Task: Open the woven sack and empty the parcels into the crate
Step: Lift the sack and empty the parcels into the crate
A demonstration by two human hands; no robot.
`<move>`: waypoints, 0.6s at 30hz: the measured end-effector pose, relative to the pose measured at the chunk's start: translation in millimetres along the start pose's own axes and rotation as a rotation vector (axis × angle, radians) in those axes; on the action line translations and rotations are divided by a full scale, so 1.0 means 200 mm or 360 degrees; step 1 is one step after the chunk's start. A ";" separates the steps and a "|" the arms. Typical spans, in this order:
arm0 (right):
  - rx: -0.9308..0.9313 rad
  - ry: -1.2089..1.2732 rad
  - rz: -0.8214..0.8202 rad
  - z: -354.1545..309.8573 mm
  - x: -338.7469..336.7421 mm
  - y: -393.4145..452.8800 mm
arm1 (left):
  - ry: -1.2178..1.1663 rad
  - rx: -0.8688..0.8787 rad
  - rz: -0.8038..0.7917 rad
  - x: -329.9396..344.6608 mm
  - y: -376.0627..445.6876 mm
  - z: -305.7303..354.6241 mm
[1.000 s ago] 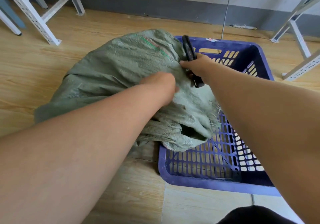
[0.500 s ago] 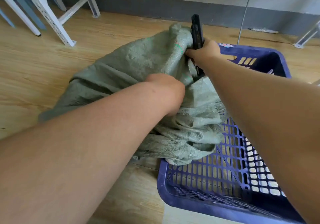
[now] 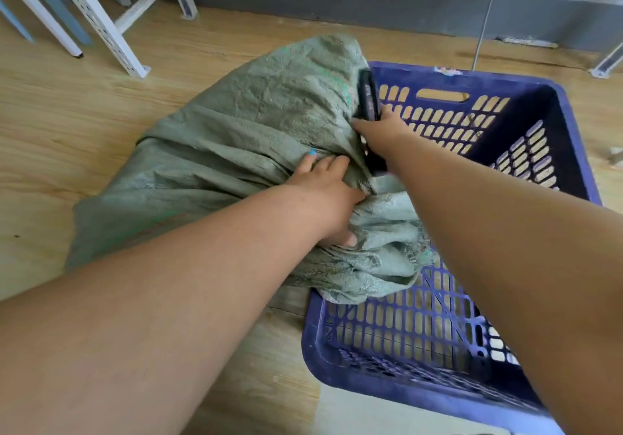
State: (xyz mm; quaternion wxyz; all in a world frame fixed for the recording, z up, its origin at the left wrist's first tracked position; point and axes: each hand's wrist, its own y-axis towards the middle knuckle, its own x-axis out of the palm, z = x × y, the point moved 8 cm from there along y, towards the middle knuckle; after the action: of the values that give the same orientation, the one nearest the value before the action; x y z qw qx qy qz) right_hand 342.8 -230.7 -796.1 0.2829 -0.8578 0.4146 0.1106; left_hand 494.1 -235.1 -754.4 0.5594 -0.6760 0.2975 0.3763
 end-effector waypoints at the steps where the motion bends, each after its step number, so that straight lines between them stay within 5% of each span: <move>1: 0.0150 0.0091 -0.0096 0.08 0.02 -0.01 | -0.0005 0.0002 0.0031 0.01 -0.01 -0.01; 3: 0.0164 0.0093 -0.0113 0.12 0.00 -0.02 | -0.0093 -0.0007 0.0206 -0.02 -0.05 -0.01; 7: -0.0106 -0.0057 0.0514 0.06 -0.23 -0.11 | -0.0418 -0.0052 0.0818 -0.17 -0.28 -0.01; 9: -0.0169 -0.0098 0.0569 0.08 -0.22 -0.20 | -0.0522 -0.0046 0.0686 -0.13 -0.37 -0.04; 13: -0.0209 -0.0142 0.0261 0.08 -0.11 -0.41 | -0.0228 -0.0050 0.0212 0.08 -0.40 -0.03; 18: -0.0101 -0.0090 -0.0586 0.04 0.02 -0.69 | -0.0240 0.0047 0.0481 0.10 -0.33 -0.02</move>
State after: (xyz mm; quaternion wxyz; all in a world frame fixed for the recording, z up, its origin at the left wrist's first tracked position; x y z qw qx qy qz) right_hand 451.9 -160.2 -751.0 0.2827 -0.9243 0.2387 0.0940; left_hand 560.4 -225.6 -734.7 0.5271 -0.5850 0.3584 0.5014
